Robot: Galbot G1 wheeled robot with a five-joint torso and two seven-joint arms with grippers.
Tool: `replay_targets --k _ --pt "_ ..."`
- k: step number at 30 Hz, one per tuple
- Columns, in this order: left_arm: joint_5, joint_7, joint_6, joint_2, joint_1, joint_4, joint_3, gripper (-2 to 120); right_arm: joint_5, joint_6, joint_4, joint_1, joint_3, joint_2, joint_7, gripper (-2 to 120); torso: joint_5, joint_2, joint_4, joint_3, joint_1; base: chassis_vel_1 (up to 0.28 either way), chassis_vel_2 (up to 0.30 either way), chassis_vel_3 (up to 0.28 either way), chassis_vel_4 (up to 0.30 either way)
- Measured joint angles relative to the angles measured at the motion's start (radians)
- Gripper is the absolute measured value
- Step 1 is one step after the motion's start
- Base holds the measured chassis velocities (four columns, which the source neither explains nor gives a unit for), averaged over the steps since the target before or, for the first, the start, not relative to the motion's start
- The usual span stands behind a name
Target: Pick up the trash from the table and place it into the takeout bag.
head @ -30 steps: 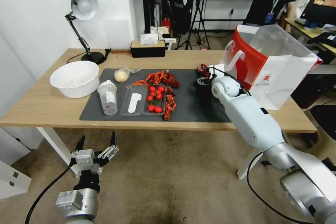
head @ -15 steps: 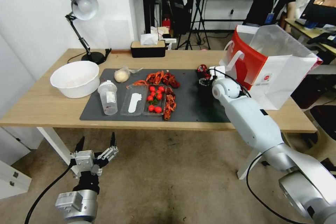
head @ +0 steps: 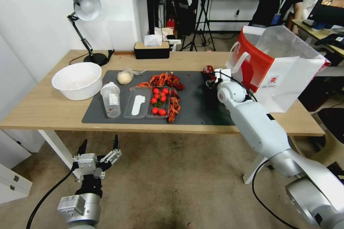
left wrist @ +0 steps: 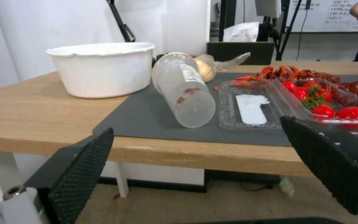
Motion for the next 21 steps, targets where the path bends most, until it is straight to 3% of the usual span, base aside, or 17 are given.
replay_targets --k 8,15,21 --pt "0.0 0.0 -0.001 0.002 -0.007 0.006 0.001 100 -0.003 0.001 0.011 -0.017 0.006 0.0 0.003 52 -0.0004 0.0 -0.0011 0.0 0.0 0.0 0.0 0.0 0.0" --pt "-0.001 0.0 -0.003 0.005 -0.006 0.006 0.001 100 -0.003 -0.002 0.044 -0.036 0.008 0.0 0.006 52 0.0001 0.0 -0.0006 0.0 0.0 0.0 0.0 0.0 0.0" --pt "0.0 0.0 -0.006 0.003 -0.001 0.003 0.002 100 0.001 -0.008 0.175 -0.071 0.022 -0.029 0.006 52 0.0 0.0 -0.0003 0.0 0.0 0.0 0.0 0.0 0.0"
